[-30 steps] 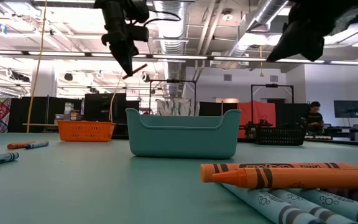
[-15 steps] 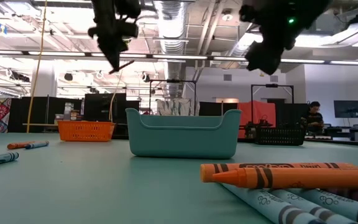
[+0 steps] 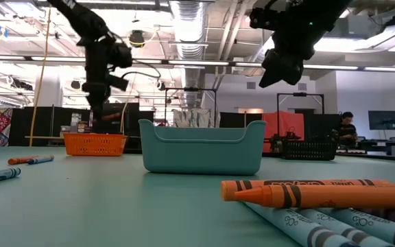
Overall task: Sort crayons
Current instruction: Put the orange crayon into the orange bin, then put the blue crayon into the blue bin
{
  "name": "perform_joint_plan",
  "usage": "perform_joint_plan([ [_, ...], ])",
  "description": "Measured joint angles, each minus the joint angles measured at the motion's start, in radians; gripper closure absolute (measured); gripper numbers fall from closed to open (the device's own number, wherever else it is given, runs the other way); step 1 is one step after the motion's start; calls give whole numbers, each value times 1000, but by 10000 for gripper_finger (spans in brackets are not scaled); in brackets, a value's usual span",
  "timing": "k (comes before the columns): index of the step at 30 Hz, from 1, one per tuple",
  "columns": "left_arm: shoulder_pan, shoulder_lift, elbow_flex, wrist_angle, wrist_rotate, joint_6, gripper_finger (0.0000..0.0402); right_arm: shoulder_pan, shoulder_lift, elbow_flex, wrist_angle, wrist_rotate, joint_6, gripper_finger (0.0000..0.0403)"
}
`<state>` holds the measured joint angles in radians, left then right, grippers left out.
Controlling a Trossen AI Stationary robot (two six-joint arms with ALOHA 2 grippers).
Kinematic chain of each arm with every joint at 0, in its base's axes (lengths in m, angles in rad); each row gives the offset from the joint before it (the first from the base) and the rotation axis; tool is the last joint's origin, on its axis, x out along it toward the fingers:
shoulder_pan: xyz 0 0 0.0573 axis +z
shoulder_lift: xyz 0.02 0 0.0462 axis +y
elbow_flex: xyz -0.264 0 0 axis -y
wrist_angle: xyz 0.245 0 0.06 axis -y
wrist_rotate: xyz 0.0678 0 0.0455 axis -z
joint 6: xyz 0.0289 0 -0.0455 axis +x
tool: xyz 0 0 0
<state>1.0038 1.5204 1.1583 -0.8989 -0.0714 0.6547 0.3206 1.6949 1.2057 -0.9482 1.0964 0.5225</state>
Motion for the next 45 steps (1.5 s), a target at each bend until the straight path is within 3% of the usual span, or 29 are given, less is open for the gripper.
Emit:
perform_joint_plan([
  [5, 28, 4, -16, 43, 45, -25, 401, 0, 0, 0, 22, -27, -1, 262],
  [13, 41, 94, -11, 34, 3, -92, 393, 29, 0, 0, 54, -41, 0, 262],
  [18, 40, 144, -11, 27, -47, -123, 342, 59, 0, 0, 20, -81, 25, 262],
  [24, 37, 146, -11, 27, -39, -140, 272, 93, 0, 0, -180, -144, 198, 262],
  [30, 16, 113, -11, 27, -12, -189, 250, 137, 0, 0, -366, -291, 357, 262],
  [37, -112, 23, -10, 68, 121, -239, 249, 237, 0, 0, -380, -491, 360, 262],
  [45, -396, -18, -10, 152, 155, -289, 248, 447, 0, 0, -347, -614, 424, 262],
])
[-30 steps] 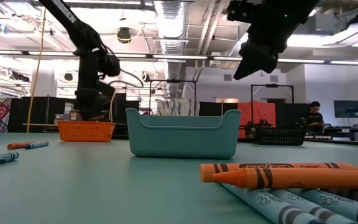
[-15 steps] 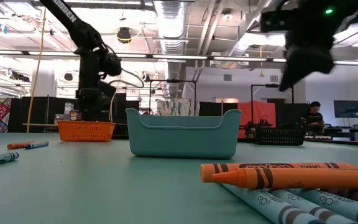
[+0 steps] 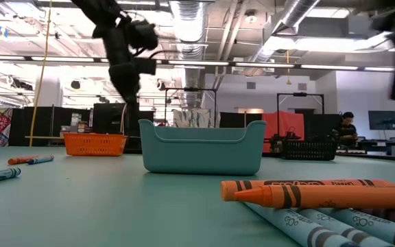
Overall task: Sort crayons
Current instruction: Put the blue crayon into the blue bin
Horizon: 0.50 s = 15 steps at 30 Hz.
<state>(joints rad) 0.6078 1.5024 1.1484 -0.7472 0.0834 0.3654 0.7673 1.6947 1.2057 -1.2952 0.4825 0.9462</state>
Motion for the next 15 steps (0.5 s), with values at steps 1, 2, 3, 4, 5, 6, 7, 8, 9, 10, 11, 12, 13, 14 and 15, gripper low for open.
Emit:
perform_joint_plan([
  [1, -41, 0, 0, 13, 0, -5, 248, 30, 0, 0, 23, -6, 12, 262],
  [2, -82, 0, 0, 28, 1, -10, 248, 57, 0, 0, 48, -9, 22, 262],
  [3, -124, 0, -4, 56, 1, -13, 248, 85, 4, 0, 71, -11, 34, 262],
  [4, -167, 0, -10, 91, 2, -17, 248, 111, 8, 0, 87, -12, 53, 262],
  [5, -208, 0, -18, 124, 2, -22, 248, 135, 13, 0, 93, -16, 77, 262],
  [6, -249, 0, -25, 151, 2, -29, 248, 158, 19, 0, 100, -25, 99, 262],
  [7, -287, 0, -33, 181, 1, -36, 248, 178, 24, 0, 107, -34, 116, 262],
  [8, -325, 0, -39, 215, 2, -40, 248, 198, 28, 0, 117, -41, 133, 262],
  [9, -362, 2, -42, 244, 2, -46, 248, 219, 33, 0, 127, -40, 150, 262],
  [10, -396, 4, -46, 272, 2, -48, 248, 234, 39, 0, 136, -40, 163, 262],
  [11, -429, 4, -53, 307, 1, -53, 248, 247, 47, 0, 142, -40, 176, 262],
  [12, -462, 4, -62, 337, -3, -57, 248, 259, 56, 0, 145, -42, 189, 262],
  [13, -492, 4, -74, 380, -12, -60, 248, 271, 65, 0, 148, -53, 202, 262],
  [14, -521, 4, -84, 416, -18, -61, 248, 282, 76, 0, 149, -63, 220, 262],
  [15, -549, 5, -94, 452, -24, -61, 248, 289, 86, 0, 150, -80, 240, 262],
])
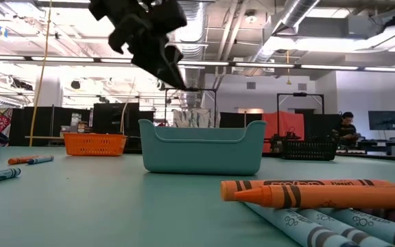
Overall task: Sort crayons
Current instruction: Put the blue crayon into the blue bin
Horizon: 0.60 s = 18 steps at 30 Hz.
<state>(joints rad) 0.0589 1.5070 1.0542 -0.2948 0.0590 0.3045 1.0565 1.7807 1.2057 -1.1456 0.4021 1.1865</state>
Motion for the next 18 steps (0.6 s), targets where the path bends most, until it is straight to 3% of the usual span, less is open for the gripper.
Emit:
perform_joint_plan([
  [9, -165, 0, -43, 220, -38, -5, 248, 53, 80, 1, 135, -60, 120, 262],
  [18, -216, 1, -43, 318, -48, 12, 248, 34, 114, 1, 185, -63, 102, 290],
])
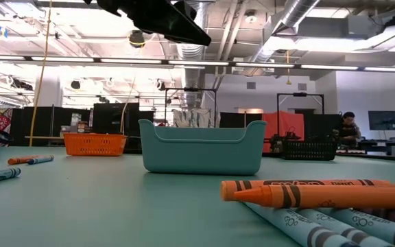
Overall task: Sort crayons
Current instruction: Put the blue crayon into the blue bin
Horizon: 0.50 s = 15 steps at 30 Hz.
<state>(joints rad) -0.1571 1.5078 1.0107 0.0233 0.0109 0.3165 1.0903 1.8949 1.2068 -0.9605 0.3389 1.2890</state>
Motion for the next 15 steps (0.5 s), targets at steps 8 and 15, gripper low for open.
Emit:
perform_joint_plan([
  [8, -1, 35, -1, 6, 3, -5, 248, -20, 44, 1, 12, -24, -6, 300],
  [15, -1, 90, -1, 28, 11, 0, 248, -29, 43, 0, 23, -26, -6, 301],
])
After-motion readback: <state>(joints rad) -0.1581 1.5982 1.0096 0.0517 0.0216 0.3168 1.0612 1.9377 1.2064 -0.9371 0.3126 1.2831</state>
